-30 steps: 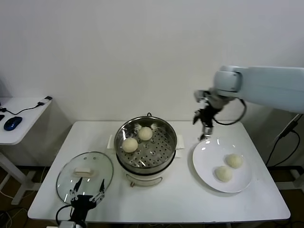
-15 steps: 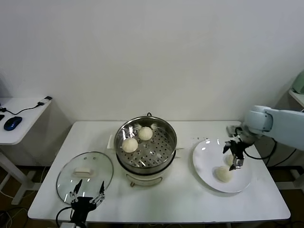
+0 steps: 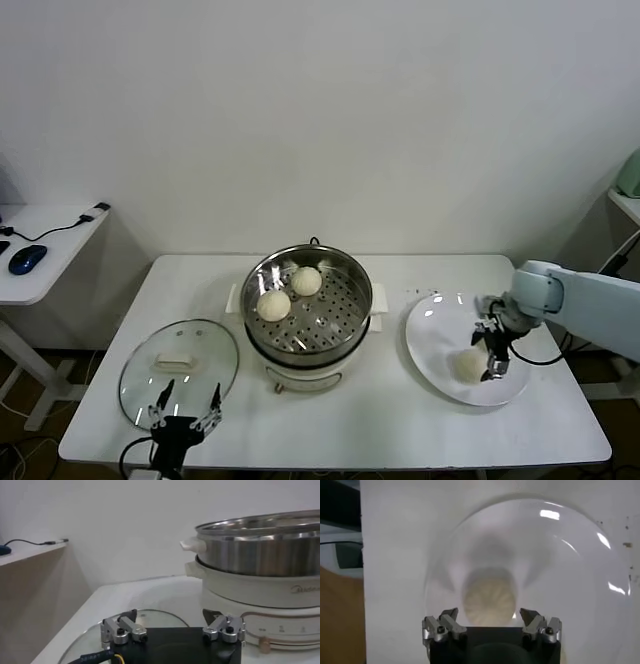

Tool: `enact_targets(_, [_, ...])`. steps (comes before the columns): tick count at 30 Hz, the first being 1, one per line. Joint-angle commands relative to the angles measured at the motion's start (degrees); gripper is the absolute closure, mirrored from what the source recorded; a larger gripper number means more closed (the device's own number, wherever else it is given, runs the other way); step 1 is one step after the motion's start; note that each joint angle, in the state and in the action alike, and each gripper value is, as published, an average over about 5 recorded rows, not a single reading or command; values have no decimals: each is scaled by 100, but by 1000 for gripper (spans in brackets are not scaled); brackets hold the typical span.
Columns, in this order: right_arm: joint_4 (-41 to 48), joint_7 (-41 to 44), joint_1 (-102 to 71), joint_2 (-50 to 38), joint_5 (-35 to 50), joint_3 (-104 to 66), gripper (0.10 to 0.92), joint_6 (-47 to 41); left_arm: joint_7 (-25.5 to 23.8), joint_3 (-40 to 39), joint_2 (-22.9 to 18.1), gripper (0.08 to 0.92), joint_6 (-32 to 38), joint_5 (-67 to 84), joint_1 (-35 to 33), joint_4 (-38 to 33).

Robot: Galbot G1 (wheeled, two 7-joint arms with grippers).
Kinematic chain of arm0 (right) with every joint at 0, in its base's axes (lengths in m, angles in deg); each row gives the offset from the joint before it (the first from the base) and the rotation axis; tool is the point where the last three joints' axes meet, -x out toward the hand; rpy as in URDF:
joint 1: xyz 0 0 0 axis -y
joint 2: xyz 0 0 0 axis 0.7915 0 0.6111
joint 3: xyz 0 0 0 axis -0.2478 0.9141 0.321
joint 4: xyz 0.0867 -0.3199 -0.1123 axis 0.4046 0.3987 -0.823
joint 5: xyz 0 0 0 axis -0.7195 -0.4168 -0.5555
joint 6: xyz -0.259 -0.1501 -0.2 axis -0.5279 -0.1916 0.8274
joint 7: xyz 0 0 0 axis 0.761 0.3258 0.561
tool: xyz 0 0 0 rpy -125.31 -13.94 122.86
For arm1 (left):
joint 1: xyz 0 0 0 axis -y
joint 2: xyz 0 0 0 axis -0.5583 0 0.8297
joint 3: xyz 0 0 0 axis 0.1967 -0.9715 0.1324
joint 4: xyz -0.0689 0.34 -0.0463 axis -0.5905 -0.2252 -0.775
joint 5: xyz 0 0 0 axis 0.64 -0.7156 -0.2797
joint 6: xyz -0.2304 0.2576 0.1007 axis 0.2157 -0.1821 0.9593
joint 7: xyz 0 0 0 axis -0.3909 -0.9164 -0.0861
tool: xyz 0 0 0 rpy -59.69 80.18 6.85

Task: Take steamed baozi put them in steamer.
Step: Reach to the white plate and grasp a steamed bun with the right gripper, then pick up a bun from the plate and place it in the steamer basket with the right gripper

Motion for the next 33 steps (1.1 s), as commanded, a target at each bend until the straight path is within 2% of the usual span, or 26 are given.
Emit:
enact_targets(1, [155,-117,-504,73,-159,-432,203,-63,2,6,0,177,2,-1,-1,7])
enact_targets(5, [88,-122,-435,55,-172,-417,224,-78,5,-16,-7,177,6,-27,-20,3])
enact_targets(11, [-61,-75,-208,-21,-172,-346,361,-70,15,-29,-10,177,11,-36,-31,2])
enact_targets(17, [-158,305,1136,89,-104,276,388,214,21,-80,-30,177,5,-55,-31,-10])
enact_targets(22, [62,834,3126,999,434,1238,392,930,24,-97,-30,177,6,-70,-51,-41])
enact_targets(26, [316,1214,4105,1967,846,1189,389,1799,24,-102,-11,177,4,-75,-61,-60])
enact_targets(29, [269,1472,4440,2666,1102,862,389,2517,21,-98,7,177,-2,-80,-61,-80])
enact_targets(33, [-256,1653,4445,3493,1111,466,389,3037,20,-76,32,177,-6,-71,-58,-99])
